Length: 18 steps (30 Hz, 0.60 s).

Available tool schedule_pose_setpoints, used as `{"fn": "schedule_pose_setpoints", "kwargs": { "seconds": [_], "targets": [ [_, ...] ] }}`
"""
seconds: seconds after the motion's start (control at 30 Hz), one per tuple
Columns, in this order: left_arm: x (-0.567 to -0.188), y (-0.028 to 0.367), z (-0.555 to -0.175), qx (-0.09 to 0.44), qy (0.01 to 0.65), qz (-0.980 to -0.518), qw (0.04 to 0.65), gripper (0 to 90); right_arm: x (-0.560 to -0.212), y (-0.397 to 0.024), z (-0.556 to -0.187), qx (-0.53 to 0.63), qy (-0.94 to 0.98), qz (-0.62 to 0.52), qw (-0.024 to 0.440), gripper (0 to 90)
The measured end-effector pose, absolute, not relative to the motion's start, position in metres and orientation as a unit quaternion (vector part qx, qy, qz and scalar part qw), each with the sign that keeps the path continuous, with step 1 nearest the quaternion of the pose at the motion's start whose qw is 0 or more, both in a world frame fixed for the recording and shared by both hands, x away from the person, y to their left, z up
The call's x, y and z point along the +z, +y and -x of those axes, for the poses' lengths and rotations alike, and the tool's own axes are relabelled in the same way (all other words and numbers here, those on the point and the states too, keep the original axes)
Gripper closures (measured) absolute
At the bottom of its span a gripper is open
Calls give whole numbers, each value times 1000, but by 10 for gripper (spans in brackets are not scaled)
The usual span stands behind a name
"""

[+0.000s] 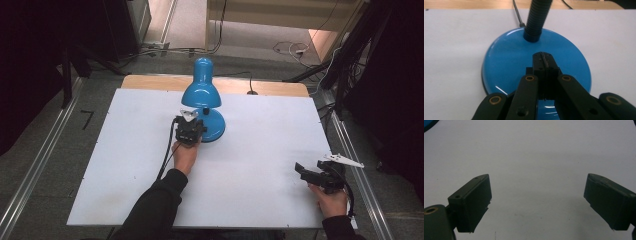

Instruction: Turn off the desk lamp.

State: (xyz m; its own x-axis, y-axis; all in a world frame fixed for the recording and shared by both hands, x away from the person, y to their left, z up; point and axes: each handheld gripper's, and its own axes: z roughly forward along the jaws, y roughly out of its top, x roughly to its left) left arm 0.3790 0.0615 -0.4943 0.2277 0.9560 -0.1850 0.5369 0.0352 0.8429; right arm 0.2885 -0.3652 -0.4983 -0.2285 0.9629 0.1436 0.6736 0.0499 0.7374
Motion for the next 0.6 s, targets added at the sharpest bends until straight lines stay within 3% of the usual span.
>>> {"fn": "schedule_pose_setpoints", "kwargs": {
  "seconds": [0.23,0.27,0.3,0.33,0.37,0.4,0.5,0.53,0.6],
  "targets": [
    [-485,77,-372,249,573,-643,442,892,-498,-364,-288,360,697,-587,200,65],
    [-484,78,-371,250,573,-644,440,785,-498,-364,-288,359,697,-587,201,65],
    [-483,79,-370,249,572,-647,440,750,-498,-364,-288,358,697,-587,201,65],
    [-482,80,-369,247,569,-649,439,661,-498,-364,-288,358,697,-587,201,65],
    [-482,80,-369,250,567,-651,439,661,-498,-364,-288,358,697,-587,201,65],
    [-481,80,-367,250,566,-654,436,563,-498,-364,-288,358,697,-588,202,65],
    [-482,82,-364,247,564,-657,435,519,-498,-364,-288,357,698,-588,201,65],
    [-482,82,-362,247,563,-659,432,430,-498,-364,-288,357,698,-588,201,65],
    [-483,83,-359,247,560,-666,427,388,-498,-364,-288,357,697,-588,202,65]
  ]
}}
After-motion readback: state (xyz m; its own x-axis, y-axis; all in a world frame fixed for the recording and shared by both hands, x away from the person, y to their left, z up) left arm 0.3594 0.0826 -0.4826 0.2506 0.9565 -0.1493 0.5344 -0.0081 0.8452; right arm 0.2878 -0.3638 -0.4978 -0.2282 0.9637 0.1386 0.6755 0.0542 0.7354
